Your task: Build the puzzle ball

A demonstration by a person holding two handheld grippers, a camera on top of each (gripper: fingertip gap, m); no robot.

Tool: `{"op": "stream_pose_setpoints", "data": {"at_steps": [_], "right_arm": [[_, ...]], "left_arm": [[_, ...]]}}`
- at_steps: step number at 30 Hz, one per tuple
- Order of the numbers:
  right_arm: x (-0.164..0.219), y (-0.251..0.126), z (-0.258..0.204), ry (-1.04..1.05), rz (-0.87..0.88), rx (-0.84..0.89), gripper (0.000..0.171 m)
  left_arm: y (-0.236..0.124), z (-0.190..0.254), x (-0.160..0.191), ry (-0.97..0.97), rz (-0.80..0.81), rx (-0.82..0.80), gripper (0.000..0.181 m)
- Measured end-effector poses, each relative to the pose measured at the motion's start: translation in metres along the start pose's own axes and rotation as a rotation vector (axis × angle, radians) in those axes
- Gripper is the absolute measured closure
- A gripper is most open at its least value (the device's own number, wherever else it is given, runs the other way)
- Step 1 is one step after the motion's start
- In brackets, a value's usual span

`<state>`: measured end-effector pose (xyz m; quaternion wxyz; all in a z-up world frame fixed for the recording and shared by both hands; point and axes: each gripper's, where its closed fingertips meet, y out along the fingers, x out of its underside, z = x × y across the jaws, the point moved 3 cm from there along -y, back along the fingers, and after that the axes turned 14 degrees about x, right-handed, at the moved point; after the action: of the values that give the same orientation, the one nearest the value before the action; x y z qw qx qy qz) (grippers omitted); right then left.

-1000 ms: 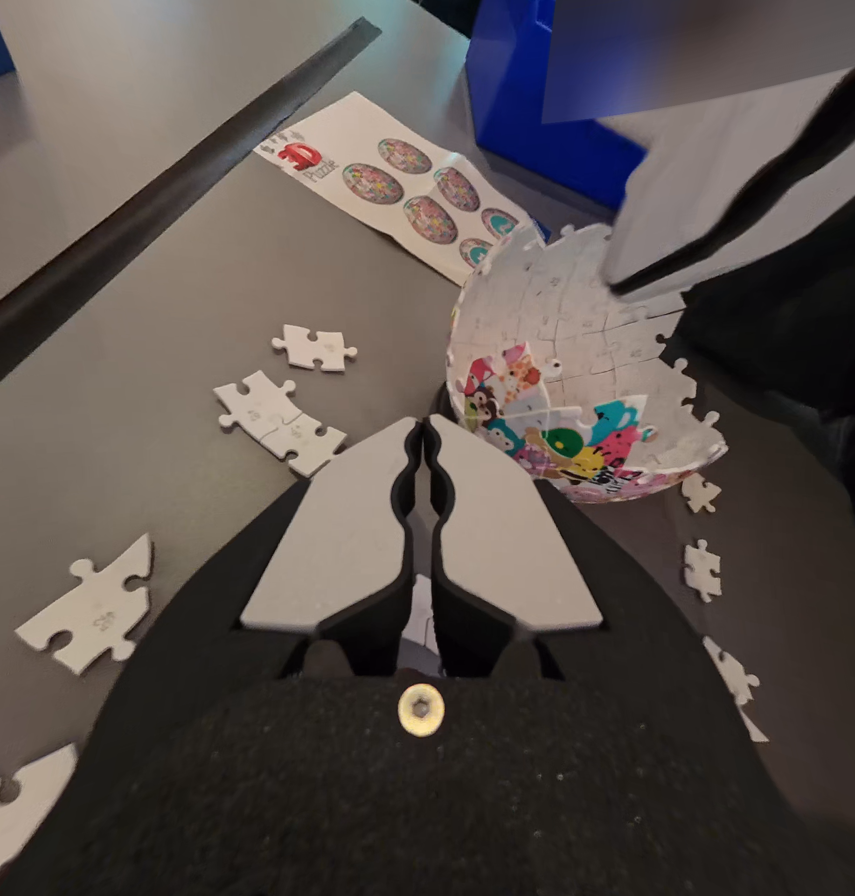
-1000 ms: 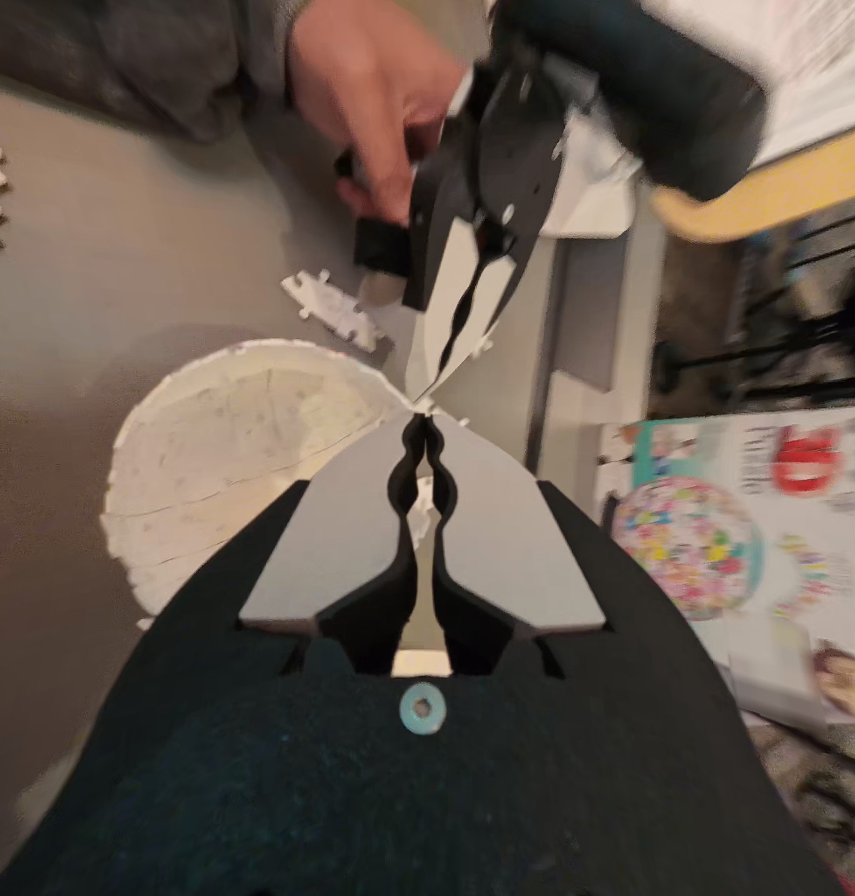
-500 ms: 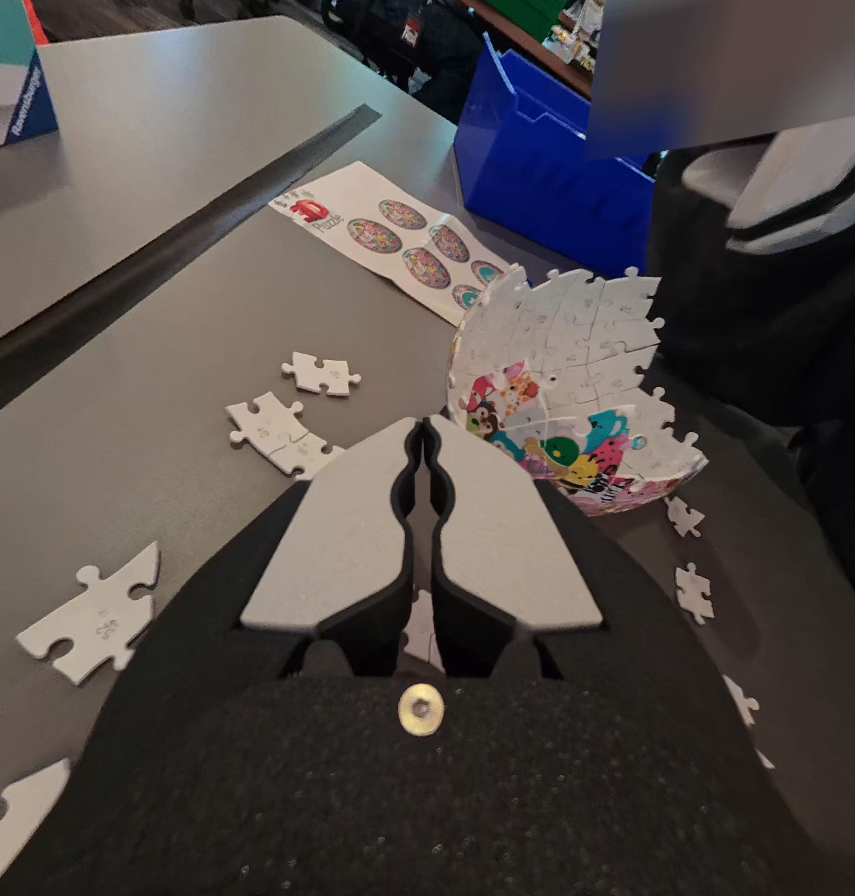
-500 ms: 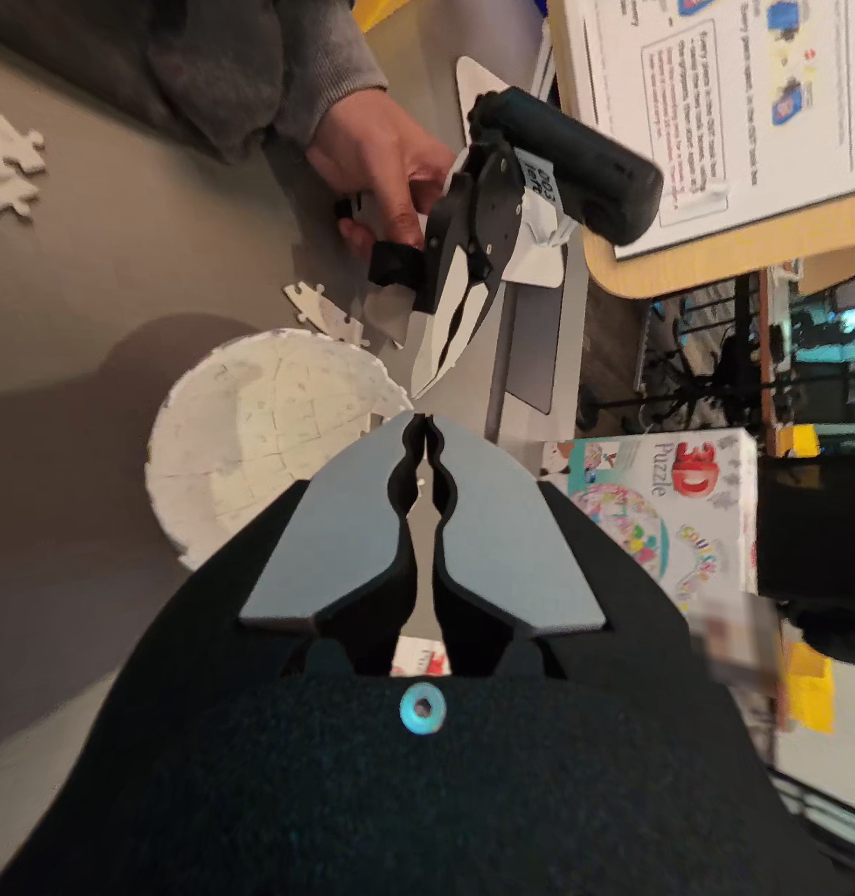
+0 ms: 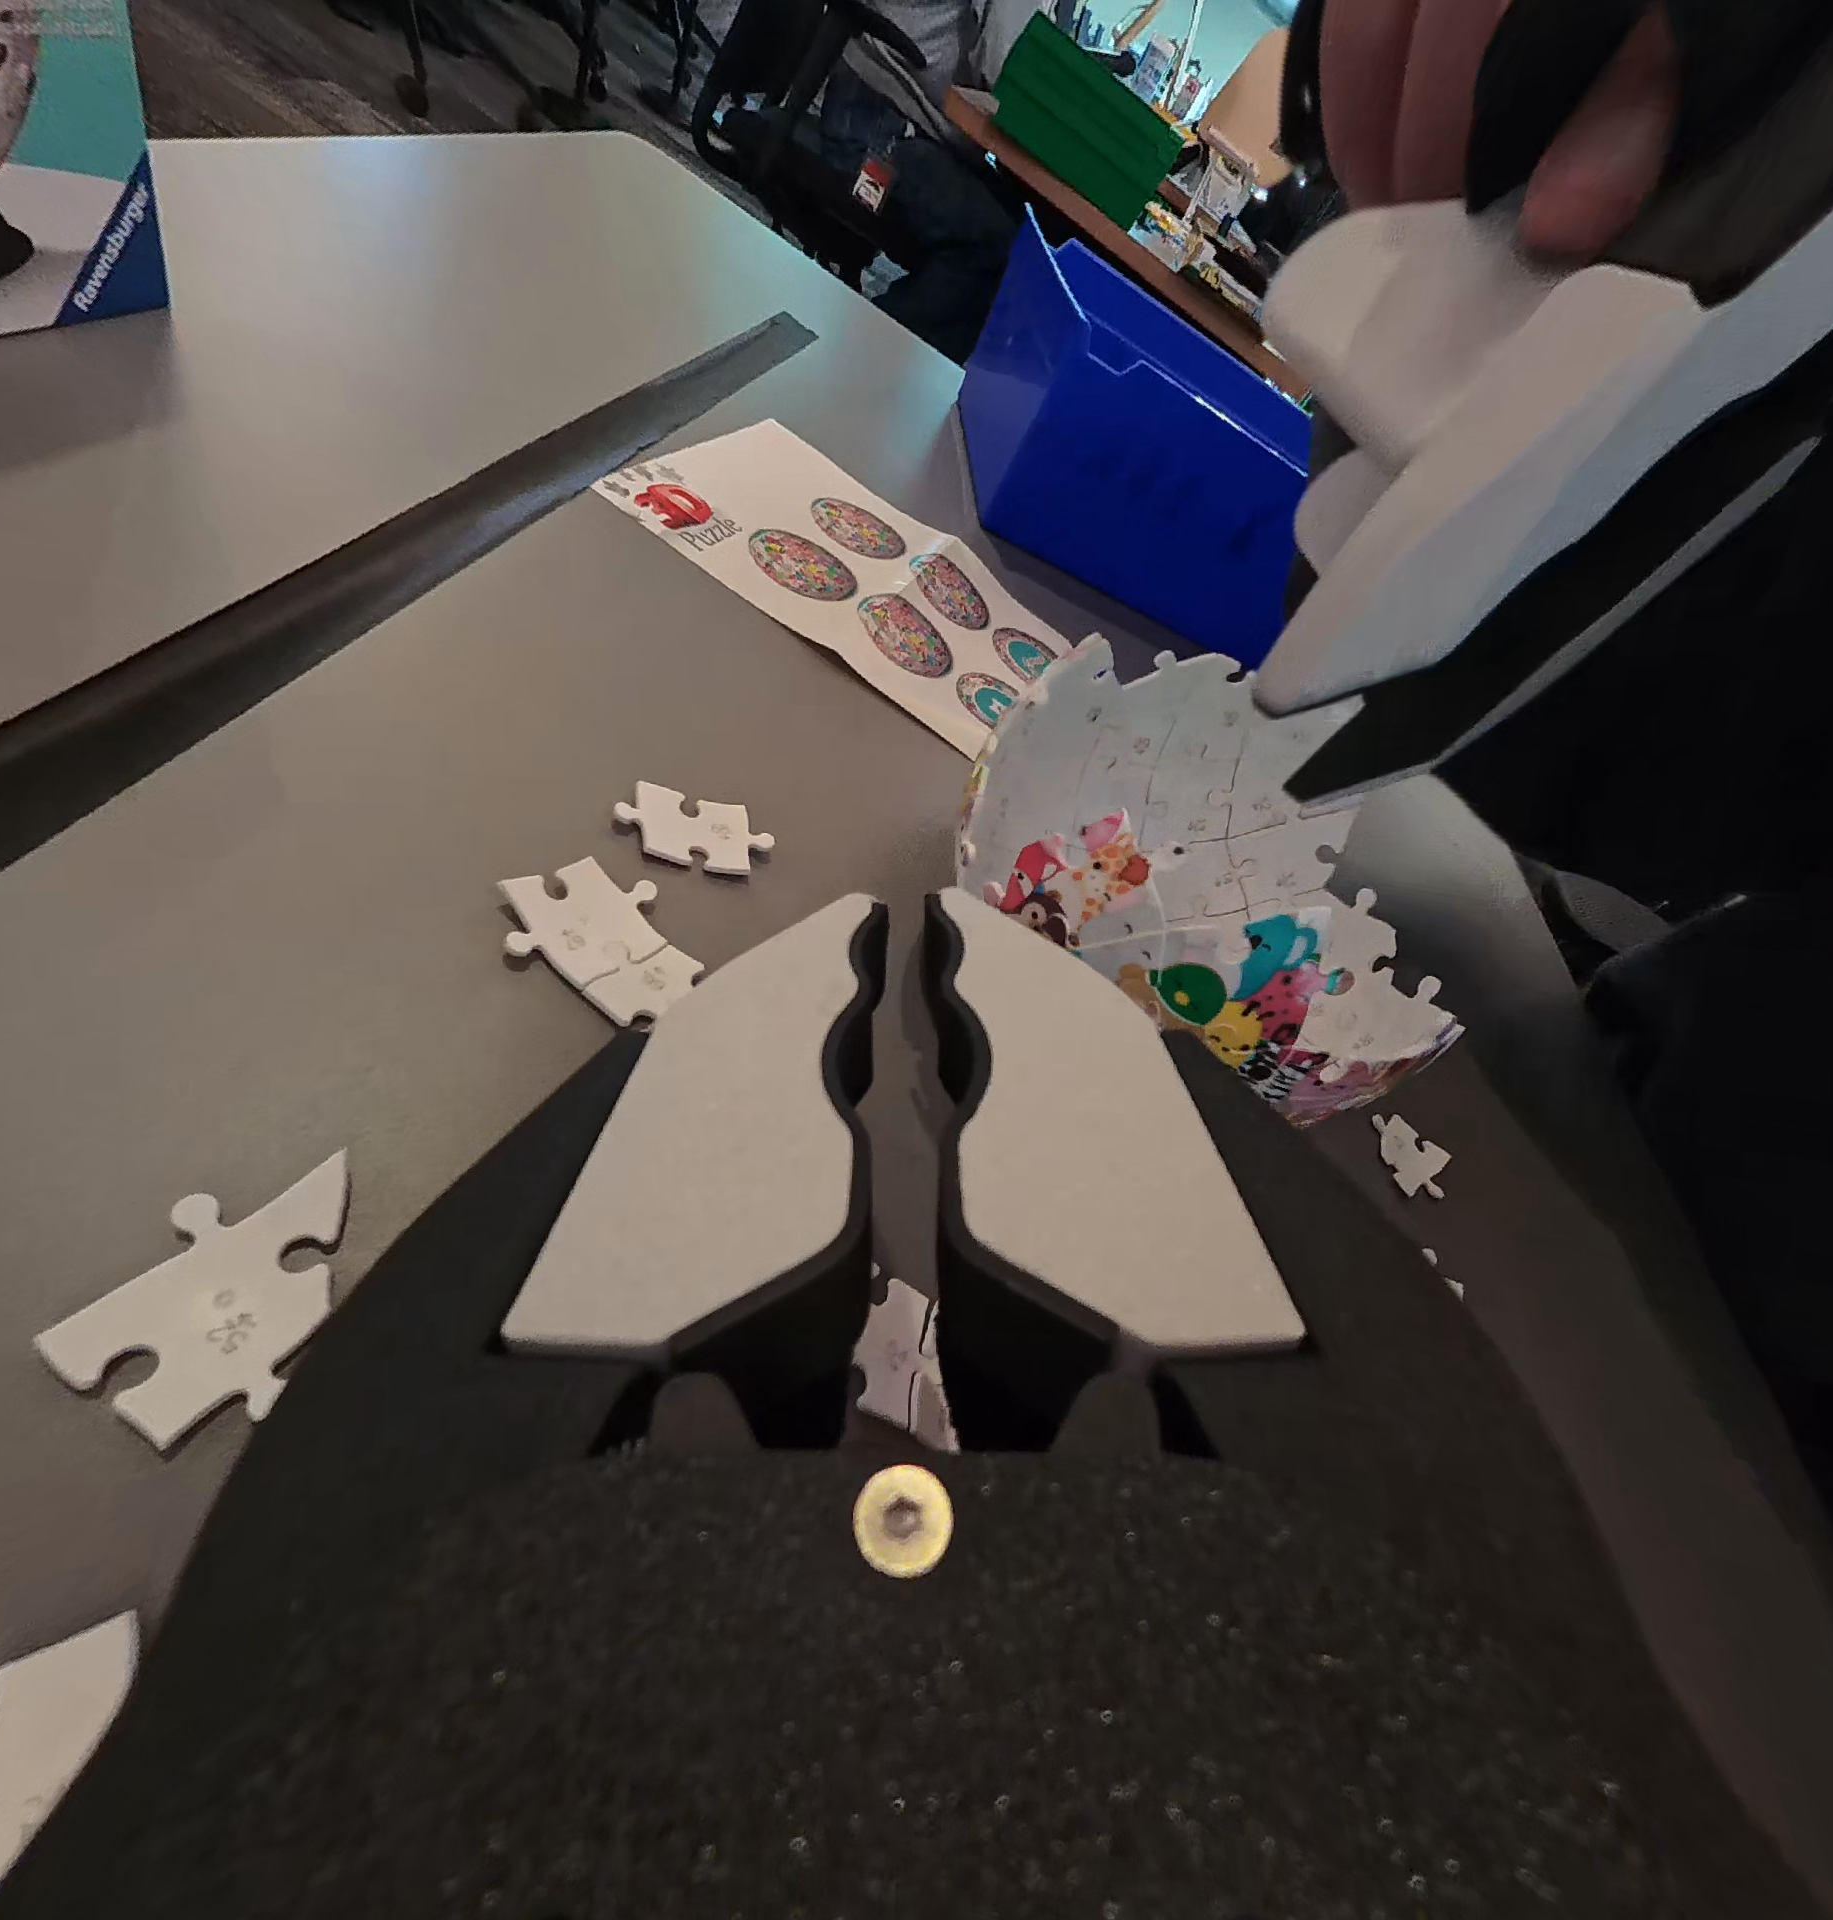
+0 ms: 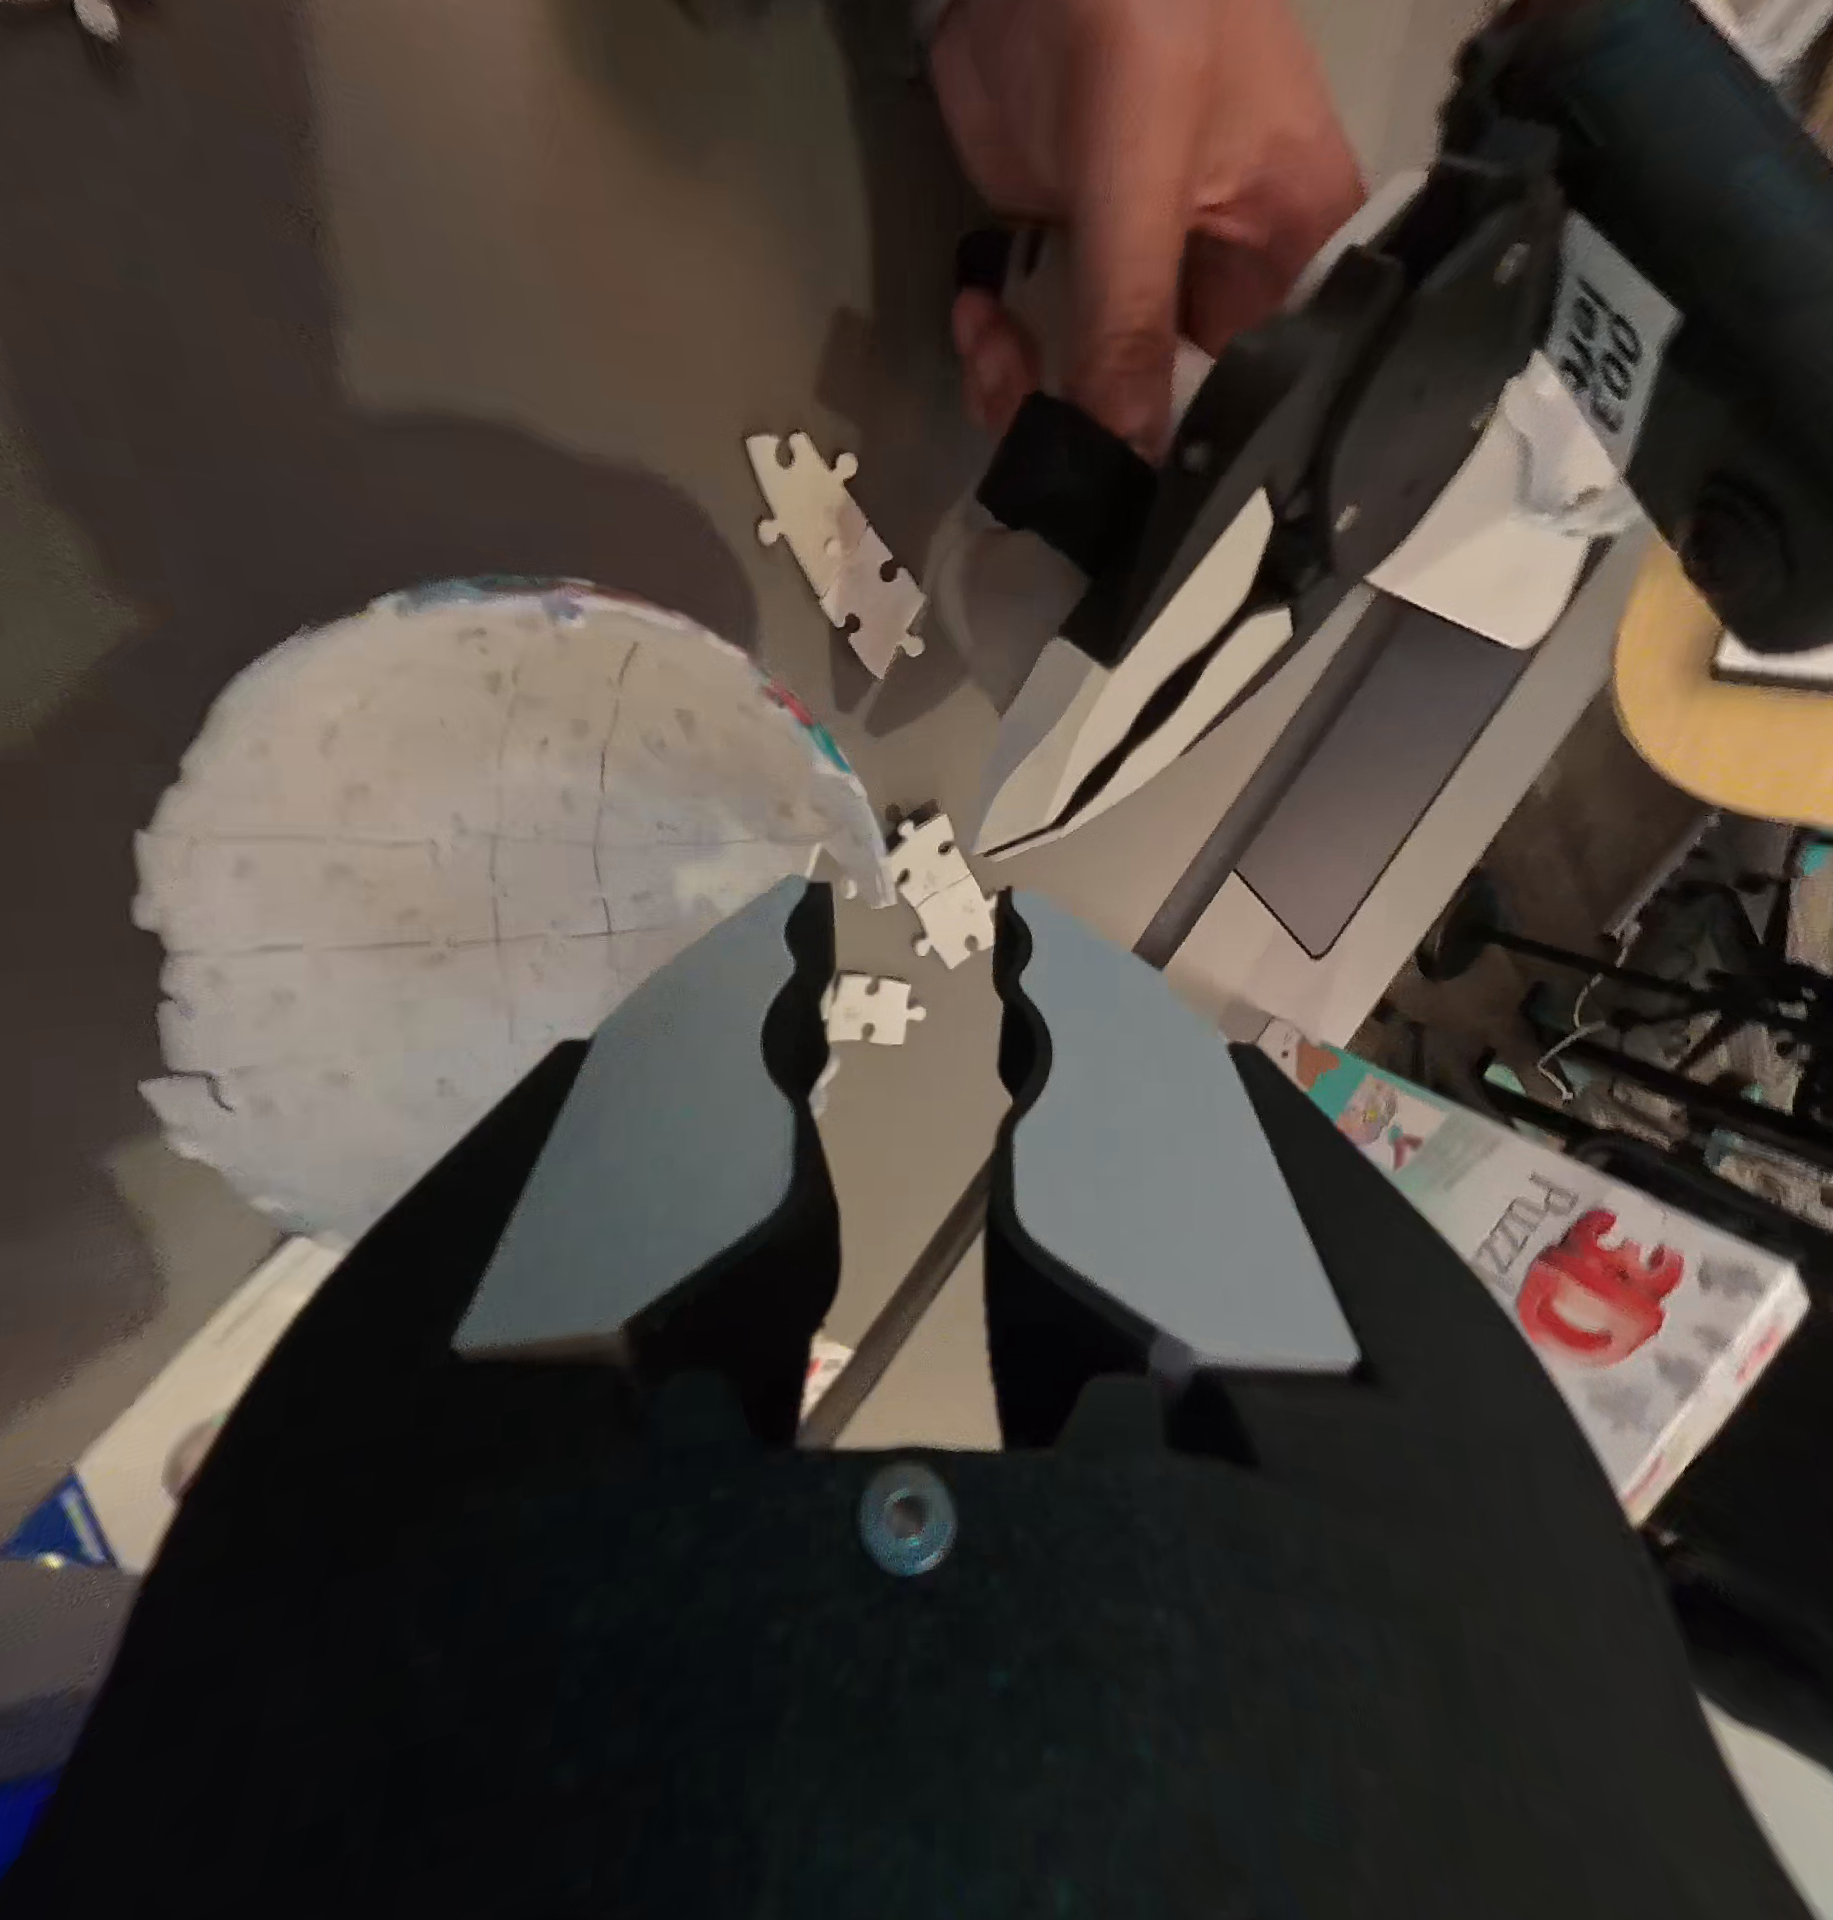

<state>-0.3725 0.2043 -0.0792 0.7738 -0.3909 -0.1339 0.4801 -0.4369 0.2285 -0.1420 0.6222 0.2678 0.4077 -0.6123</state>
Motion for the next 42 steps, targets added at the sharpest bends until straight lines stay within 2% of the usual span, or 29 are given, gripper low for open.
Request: {"op": "stream_pose_setpoints", "data": {"at_steps": [7,12,17,24,27,42], "right_arm": [[-0.008,0.028,-0.004,-0.116,0.048,-0.291,0.144],[0.002,0.035,-0.009,-0.185,-0.003,-0.402,0.143],[0.005,0.039,-0.014,-0.107,0.026,-0.553,0.144],[0.002,0.041,-0.008,-0.141,0.030,-0.546,0.154],[0.006,0.044,-0.010,-0.203,0.000,-0.505,0.155],[0.007,0.050,-0.017,-0.247,-0.040,-0.456,0.166]], "left_arm": [[-0.005,-0.005,-0.001,-0.015,0.017,-0.024,0.175],[-0.022,-0.013,-0.008,-0.049,0.098,-0.051,0.175],[-0.036,-0.016,-0.015,-0.082,0.192,-0.034,0.175],[-0.034,-0.016,-0.014,-0.071,0.172,-0.040,0.175],[-0.031,-0.015,-0.012,-0.063,0.147,-0.048,0.175],[-0.027,-0.015,-0.010,-0.059,0.125,-0.050,0.176]]}}
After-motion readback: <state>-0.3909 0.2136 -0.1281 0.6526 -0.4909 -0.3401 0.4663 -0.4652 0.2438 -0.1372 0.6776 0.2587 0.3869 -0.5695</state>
